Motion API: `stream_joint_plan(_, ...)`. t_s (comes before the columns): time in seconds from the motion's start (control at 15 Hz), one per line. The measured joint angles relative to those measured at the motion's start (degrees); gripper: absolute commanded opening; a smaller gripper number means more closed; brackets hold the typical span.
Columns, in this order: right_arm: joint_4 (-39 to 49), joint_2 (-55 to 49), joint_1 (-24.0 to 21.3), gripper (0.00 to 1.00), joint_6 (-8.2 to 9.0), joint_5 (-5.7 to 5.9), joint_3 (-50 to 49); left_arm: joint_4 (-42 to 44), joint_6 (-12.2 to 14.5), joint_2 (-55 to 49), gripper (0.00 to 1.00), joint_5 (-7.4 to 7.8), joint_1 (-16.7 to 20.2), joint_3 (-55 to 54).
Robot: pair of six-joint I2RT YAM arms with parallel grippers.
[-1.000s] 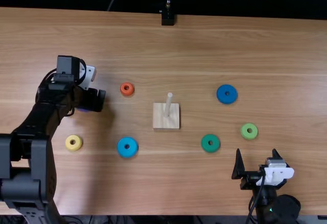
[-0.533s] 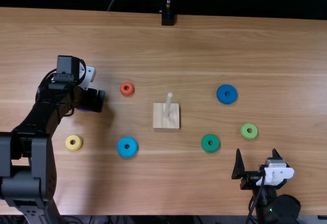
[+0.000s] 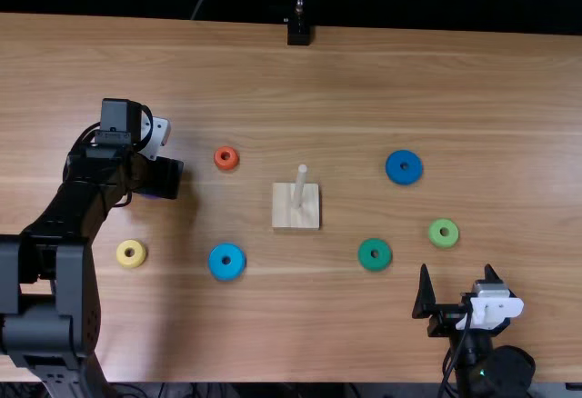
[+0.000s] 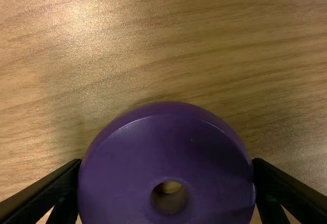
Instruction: Build the Hanoi tower: stack the rings onto the peg from bottom to top in this color order: purple, dark blue, light blue, dark green, light green, yellow, orange.
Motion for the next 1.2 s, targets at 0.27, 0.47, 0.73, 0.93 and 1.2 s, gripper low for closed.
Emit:
stream_joint_plan(0.27, 0.00, 0.00, 0.02, 1.00, -0.02, 0.02, 0.00, -5.90, -0.04, -2.80, 0.00, -0.20, -0.02, 2.03)
stream_joint_plan(0.47, 0.02, 0.00, 0.02, 1.00, -0.02, -0.02, 0.00, -22.34, -0.02, -7.67, 0.00, -0.22, -0.07, 11.06)
stream_joint_plan(0.73, 0.00, 0.00, 0.02, 1.00, -0.02, -0.02, 0.00, -35.04, -0.09, -11.98, 0.00, -1.77, -0.66, 20.39)
stream_joint_plan(0.93, 0.02, 0.00, 0.02, 1.00, -0.02, -0.02, 0.00, -37.57, -0.46, -13.33, 0.00, -2.38, -6.43, 25.16)
stream_joint_plan(1.2, 0.00, 0.00, 0.00, 1.00, -0.04, 0.00, 0.02, -37.00, -6.78, -13.62, 0.00, -2.43, -16.94, 25.57)
